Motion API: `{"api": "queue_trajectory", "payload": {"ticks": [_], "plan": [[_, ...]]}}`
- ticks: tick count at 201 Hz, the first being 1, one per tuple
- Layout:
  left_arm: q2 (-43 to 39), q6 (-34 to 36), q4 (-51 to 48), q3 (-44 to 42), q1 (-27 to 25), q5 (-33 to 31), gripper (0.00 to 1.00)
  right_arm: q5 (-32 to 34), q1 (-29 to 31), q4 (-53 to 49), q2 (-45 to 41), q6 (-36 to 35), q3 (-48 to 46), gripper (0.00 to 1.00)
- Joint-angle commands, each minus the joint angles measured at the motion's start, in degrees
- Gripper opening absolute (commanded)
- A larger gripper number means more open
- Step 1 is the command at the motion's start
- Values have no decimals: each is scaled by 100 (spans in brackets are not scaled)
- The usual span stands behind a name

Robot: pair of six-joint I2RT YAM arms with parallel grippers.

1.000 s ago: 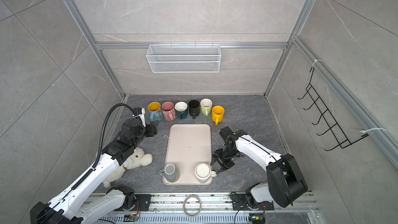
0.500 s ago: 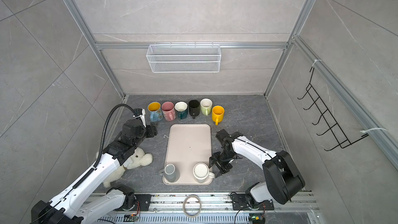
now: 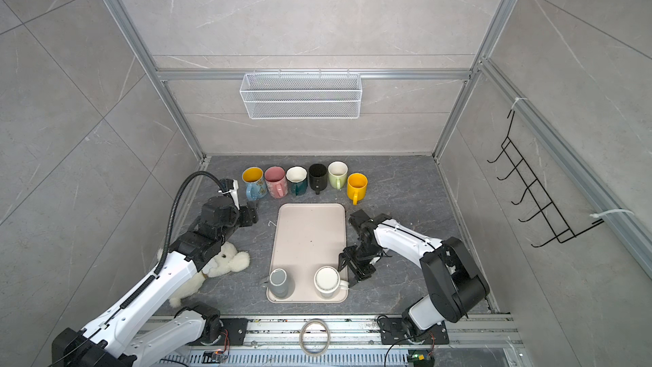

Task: Turn the mug right side up
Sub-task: 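Move the right gripper down toward the upside-down white mug on the tray, then close the right gripper on the white mug's handle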

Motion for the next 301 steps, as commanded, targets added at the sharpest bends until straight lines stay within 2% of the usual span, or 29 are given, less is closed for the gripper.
{"api": "queue_trajectory", "payload": {"ticks": [1,84,154,301], "plan": [[-88,-23,34,-37,32,-169,75,72,43,141,179,128,244,63],[-191,-6,2,-98,32,-273,75,53,-79,404,626,-65,710,62],[-171,-58,68,-147,32,-263,75,-121,207,660,520,269,416,60],[-106,-29,52,-125,35,-282,75,-256,311,743,723,190,514,35]]}}
